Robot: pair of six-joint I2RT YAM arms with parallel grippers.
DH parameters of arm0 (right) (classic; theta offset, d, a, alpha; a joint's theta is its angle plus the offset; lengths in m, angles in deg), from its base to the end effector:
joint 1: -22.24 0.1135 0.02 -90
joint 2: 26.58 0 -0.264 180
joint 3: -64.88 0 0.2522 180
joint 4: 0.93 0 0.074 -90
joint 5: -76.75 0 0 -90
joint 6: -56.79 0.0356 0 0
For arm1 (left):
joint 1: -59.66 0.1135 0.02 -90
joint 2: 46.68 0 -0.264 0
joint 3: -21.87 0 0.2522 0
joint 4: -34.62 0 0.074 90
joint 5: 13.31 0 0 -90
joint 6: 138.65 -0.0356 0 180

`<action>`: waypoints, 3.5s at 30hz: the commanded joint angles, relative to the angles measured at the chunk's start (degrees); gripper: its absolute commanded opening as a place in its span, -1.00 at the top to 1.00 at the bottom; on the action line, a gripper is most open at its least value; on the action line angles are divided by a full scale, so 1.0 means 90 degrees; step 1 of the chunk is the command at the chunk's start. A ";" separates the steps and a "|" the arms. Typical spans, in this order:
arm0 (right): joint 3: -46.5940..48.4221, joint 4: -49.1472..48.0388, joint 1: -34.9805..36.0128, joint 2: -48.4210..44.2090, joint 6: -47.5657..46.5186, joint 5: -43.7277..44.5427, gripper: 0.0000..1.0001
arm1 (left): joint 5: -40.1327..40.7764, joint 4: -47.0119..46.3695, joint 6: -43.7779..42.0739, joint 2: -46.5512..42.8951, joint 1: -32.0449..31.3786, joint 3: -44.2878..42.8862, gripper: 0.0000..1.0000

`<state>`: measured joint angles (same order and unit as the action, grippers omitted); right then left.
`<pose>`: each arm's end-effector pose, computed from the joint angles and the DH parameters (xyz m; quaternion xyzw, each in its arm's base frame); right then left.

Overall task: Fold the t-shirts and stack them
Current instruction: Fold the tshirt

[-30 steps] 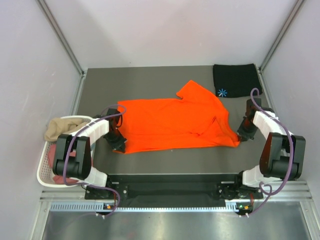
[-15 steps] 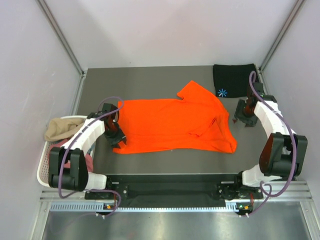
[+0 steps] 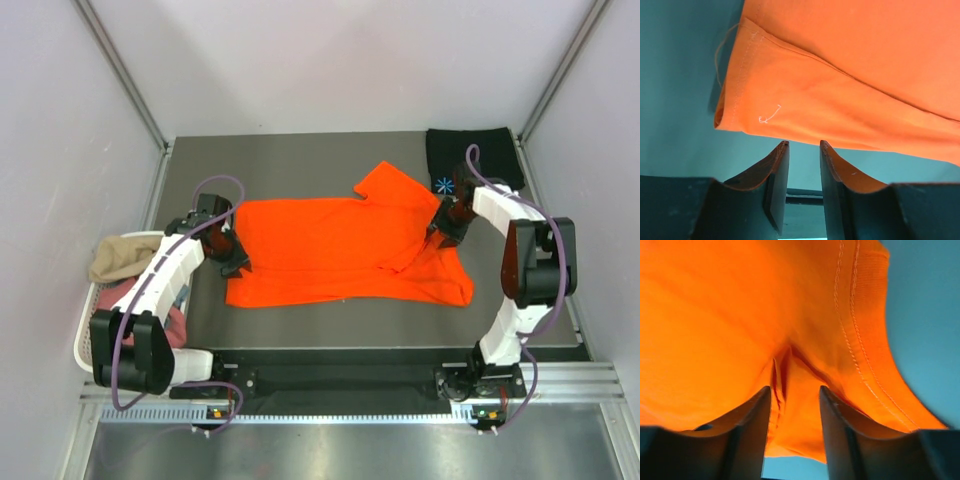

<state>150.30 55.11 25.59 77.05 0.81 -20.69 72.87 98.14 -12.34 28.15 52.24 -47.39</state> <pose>0.3506 0.0251 0.1861 0.2528 0.9556 0.1047 0.1089 0.2387 -0.0335 0.2415 -0.2393 0.9533 -0.0980 0.1561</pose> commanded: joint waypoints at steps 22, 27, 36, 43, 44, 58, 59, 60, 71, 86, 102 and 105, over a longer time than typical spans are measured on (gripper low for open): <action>0.1042 0.0116 0.0388 0.0644 0.1171 0.0426 0.87 | 0.0365 0.0155 -0.0529 0.0387 0.0004 -0.0503 0.43; 0.1373 0.0477 0.0642 0.0419 0.1132 0.0485 1.00 | 0.0580 0.0009 -0.0393 0.0474 0.0004 -0.0366 0.44; 0.1676 0.0761 0.0838 -0.0030 0.1113 0.0788 1.00 | 0.0512 -0.0030 -0.0295 0.0485 0.0004 -0.0220 0.49; 0.1842 0.0722 0.0867 0.0175 0.1015 0.0631 1.00 | 0.0599 0.0038 -0.0295 0.0417 0.0004 -0.0210 0.49; 0.1881 0.0664 0.0877 0.0136 0.1015 0.0661 1.00 | 0.0609 0.0028 -0.0285 0.0368 0.0004 -0.0171 0.49; 0.2370 0.0478 0.0877 0.0779 0.0703 0.0564 1.00 | 0.0648 0.0048 -0.0334 0.0358 0.0004 -0.0112 0.49; 0.2399 0.0429 0.0887 0.0877 0.0673 0.0428 1.00 | 0.0648 0.0067 -0.0344 0.0387 0.0004 -0.0141 0.49; 0.2419 0.0429 0.0897 0.0916 0.0654 0.0388 1.00 | 0.0668 0.0077 -0.0344 0.0397 0.0004 -0.0151 0.49; 0.2897 0.0390 0.0897 0.1297 0.0351 0.0524 1.00 | 0.0795 0.0106 -0.0392 0.0475 0.0014 -0.0229 0.49; 0.3092 0.0478 0.0916 0.1785 0.0234 0.0456 0.93 | 0.0668 -0.0109 -0.0373 0.0826 0.0063 -0.0200 0.49; 0.3601 0.1805 0.0741 0.1016 -0.1377 0.1929 -0.42 | 0.0229 -0.0363 -0.0412 0.1373 0.0072 -0.0259 0.50; 0.2851 0.1797 0.0594 0.0060 -0.1611 0.2173 -0.59 | 0.0150 -0.0343 -0.0451 0.1461 0.0073 -0.0229 0.51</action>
<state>178.67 68.10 32.20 89.01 -9.24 -6.68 76.00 96.45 -15.68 40.74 52.53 -48.25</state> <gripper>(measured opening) 0.772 0.248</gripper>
